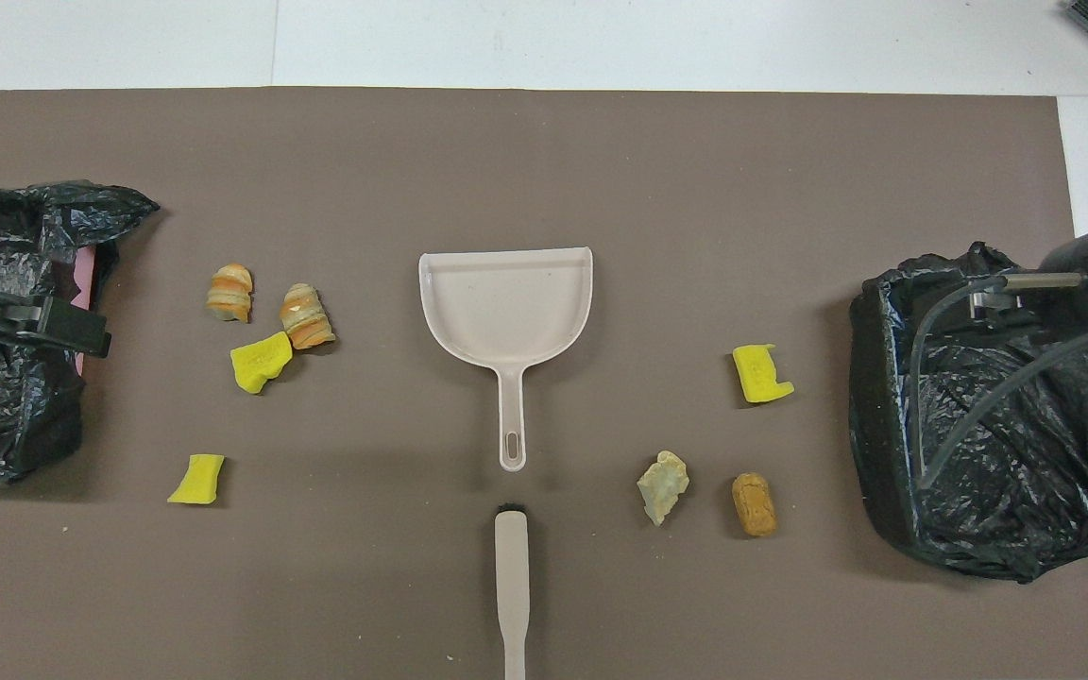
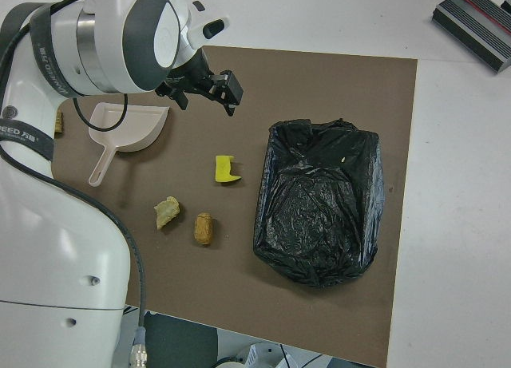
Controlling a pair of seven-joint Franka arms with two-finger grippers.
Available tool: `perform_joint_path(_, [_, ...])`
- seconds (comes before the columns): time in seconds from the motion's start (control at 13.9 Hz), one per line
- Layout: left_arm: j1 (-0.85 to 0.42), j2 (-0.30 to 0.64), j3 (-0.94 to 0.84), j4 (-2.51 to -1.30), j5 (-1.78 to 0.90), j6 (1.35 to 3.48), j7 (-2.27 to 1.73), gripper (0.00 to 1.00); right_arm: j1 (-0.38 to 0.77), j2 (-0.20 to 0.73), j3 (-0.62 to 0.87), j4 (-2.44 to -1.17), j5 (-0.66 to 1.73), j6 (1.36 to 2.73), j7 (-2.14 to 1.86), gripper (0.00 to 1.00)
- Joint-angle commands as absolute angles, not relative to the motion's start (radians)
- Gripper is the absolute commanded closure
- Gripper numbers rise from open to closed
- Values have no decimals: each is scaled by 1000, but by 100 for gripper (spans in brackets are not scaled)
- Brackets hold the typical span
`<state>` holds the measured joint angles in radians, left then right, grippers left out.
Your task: Sweep and dump trash in bin
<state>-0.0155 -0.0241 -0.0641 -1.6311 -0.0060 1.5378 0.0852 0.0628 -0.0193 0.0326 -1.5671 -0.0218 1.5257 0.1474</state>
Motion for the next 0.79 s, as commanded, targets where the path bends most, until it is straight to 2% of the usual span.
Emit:
perform_joint_path(0.0, [-60,-119,-63,-1805,-20,1633,91,0,54,-11,38,-1542,-12,1508,114,0])
perform_joint_path(0.29, [-123,-141,-64,-1914,-35,1692,89,0,55,-17,40,-1548,-12,1508,113,0])
perform_joint_path(0.5, [-187,-192,-64,-2029,-66,1759,63,0,66,-15,44,-1546,-11,1511,117,0])
perform_joint_path(0.72, [-288,-221,-64,-2110,-84,1793,-35,0,71,-14,48,-1546,-9,1525,121,0])
